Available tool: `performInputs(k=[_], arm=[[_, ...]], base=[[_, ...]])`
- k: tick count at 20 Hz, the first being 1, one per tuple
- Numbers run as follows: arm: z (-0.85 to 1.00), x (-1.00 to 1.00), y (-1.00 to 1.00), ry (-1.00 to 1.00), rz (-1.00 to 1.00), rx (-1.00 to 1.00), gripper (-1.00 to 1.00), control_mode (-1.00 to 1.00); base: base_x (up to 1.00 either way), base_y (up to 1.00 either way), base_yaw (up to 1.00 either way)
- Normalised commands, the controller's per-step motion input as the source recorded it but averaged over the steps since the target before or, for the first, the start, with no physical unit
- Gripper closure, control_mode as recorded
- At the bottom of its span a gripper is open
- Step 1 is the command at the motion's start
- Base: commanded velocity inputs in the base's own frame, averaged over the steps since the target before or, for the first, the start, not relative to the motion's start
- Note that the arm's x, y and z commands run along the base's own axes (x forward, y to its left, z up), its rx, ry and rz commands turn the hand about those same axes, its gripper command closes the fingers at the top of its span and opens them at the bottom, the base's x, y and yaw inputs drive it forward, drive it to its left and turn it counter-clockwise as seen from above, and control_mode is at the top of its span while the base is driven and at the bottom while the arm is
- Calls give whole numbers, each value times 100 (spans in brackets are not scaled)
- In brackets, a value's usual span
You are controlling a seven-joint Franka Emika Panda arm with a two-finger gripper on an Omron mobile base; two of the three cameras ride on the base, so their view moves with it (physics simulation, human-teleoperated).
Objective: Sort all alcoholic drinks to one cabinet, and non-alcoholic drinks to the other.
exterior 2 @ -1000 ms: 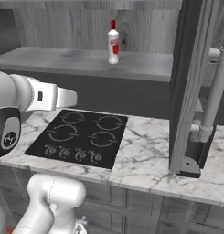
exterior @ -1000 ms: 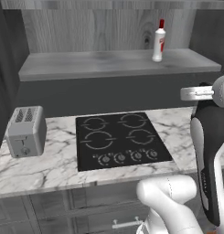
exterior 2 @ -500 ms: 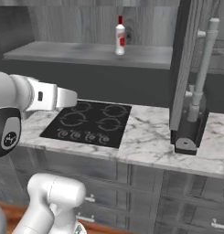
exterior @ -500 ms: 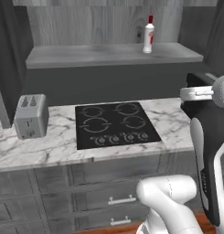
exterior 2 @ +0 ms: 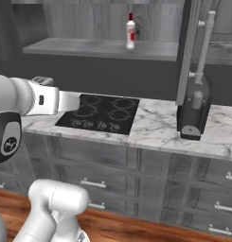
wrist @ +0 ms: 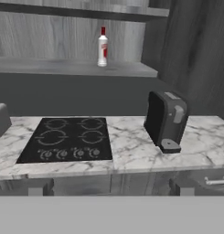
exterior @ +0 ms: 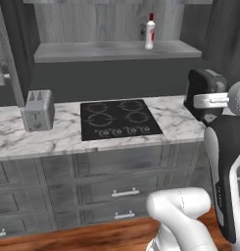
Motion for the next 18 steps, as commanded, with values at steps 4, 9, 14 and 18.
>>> performInputs(k=[4, 9, 14, 18], arm=[[0, 0, 0, 0, 0, 0, -100, 100], [0, 0, 0, 0, 0, 0, -100, 100], [0, 0, 0, 0, 0, 0, -100, 100], [0, 0, 0, 0, 0, 0, -100, 100]], base=[[-34, 37, 0], [-19, 62, 0], [-16, 79, 0], [-20, 80, 0]])
